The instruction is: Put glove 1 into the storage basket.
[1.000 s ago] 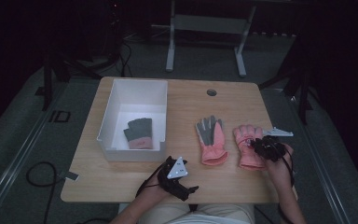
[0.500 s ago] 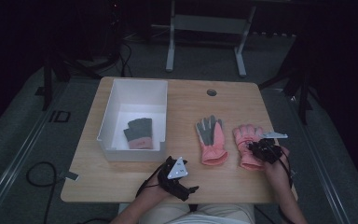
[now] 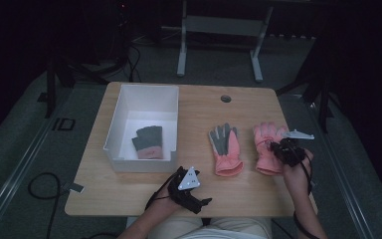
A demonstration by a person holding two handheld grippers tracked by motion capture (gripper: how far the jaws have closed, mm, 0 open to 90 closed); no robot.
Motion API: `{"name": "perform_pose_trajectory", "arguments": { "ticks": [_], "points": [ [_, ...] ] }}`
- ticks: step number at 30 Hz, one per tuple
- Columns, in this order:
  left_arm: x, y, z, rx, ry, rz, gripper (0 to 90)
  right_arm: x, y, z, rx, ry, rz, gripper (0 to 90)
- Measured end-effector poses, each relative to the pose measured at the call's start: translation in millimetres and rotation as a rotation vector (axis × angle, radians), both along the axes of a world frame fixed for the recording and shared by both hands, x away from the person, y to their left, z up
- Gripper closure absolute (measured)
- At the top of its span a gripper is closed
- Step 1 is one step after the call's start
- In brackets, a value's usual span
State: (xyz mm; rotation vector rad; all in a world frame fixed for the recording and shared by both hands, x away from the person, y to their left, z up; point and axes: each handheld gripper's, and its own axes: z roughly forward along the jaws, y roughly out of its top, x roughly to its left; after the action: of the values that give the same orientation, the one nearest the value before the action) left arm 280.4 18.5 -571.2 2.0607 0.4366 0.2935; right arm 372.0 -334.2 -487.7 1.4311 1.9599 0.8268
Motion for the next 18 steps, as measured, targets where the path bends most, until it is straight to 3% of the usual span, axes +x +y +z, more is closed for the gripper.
{"name": "perform_pose_trajectory", "arguments": {
  "ticks": [8,11,12,18],
  "points": [
    [0.1,0.0,-0.1,-0.004,0.0,0.002,1.9,-4.5,29.0,50.7,0.028,-0.101,0.019,88.4],
    [0.5,0.4,-0.1,-0.005,0.003,0.001,1.9,-4.8,37.8,56.7,0.029,-0.114,0.033,88.4],
    [0.9,1.0,-0.3,-0.009,0.005,0.002,1.9,-3.9,51.5,61.8,0.023,-0.122,0.054,88.4],
    [0.7,0.9,-0.3,-0.007,0.007,0.001,1.9,-1.3,74.0,66.7,0.03,-0.127,0.093,88.3]
  ]
}}
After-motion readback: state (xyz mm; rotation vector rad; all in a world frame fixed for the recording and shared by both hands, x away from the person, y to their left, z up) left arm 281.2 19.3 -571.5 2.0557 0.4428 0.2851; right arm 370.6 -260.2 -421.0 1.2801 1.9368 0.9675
